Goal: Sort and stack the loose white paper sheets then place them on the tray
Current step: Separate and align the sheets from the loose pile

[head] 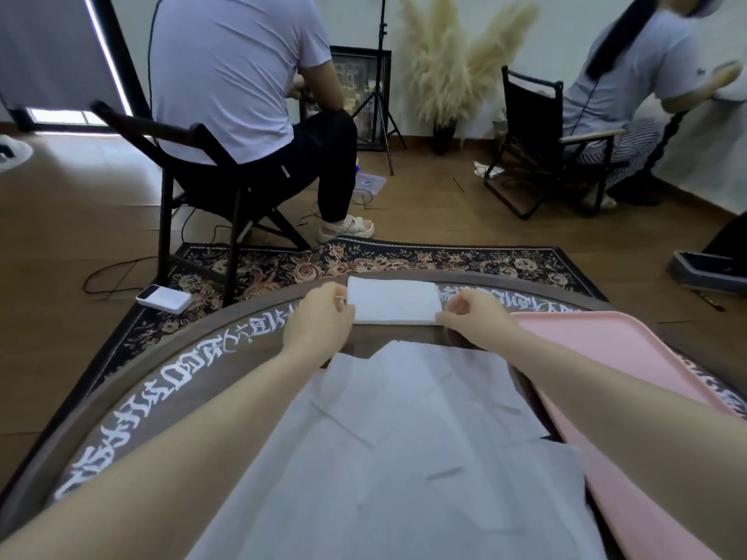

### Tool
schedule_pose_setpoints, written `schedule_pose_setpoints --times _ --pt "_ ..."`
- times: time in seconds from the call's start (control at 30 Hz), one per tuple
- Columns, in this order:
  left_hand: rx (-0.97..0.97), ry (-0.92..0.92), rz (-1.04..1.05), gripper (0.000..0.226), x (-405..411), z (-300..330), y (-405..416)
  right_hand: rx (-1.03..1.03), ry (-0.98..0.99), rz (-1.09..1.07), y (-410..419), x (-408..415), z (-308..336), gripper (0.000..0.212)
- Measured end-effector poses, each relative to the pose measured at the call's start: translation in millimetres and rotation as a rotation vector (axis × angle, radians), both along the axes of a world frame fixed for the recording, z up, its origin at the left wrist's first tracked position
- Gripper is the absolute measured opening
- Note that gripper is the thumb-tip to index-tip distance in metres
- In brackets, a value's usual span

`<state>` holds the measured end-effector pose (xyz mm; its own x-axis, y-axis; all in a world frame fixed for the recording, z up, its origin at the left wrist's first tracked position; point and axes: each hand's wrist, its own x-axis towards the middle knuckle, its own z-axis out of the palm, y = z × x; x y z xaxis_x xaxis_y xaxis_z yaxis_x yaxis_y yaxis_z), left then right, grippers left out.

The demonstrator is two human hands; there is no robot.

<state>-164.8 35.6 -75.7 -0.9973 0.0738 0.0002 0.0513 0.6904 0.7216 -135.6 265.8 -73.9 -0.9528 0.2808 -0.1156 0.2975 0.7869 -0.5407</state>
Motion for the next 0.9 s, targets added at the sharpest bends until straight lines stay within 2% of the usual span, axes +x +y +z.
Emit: schedule_pose_setpoints --times 0.13,0.27,0.37,0.5,0.57,0.67,0.77,0.9 --pt "-0.226 0.076 -0.383 0.045 96.6 2.9 -17.6 0.166 -0.183 0.136 4.5 18.7 4.9 0.043" --pt "-0.434 0.014 -0.53 0.064 157.0 3.1 -31.5 0.151 -0.248 0.157 -3.7 33.4 12.8 0.049" --pt "-0.477 -0.01 -0.528 0.069 168.9 7.1 -39.0 0.216 -0.096 0.106 -8.2 53.7 21.9 0.053" --pt "-0.525 -0.008 -0.432 0.076 154.7 11.4 -26.8 0.095 0.052 0.042 -12.2 105.3 25.9 0.035" --pt "-0.595 0.001 -0.348 0.062 145.1 12.1 -13.3 0.045 0.032 0.041 -15.2 132.7 23.3 0.034" --pt "-0.652 0.088 -0.253 0.017 139.3 13.5 -0.2 -0.006 -0.046 0.074 -20.4 165.7 15.0 0.045" --pt "-0.723 0.185 -0.221 0.018 138.2 16.4 0.9 0.124 -0.042 0.134 -19.6 179.6 6.2 0.05" --pt "-0.621 0.318 -0.197 0.021 135.1 33.9 -4.0 0.34 -0.018 0.198 -12.0 171.4 3.2 0.046"
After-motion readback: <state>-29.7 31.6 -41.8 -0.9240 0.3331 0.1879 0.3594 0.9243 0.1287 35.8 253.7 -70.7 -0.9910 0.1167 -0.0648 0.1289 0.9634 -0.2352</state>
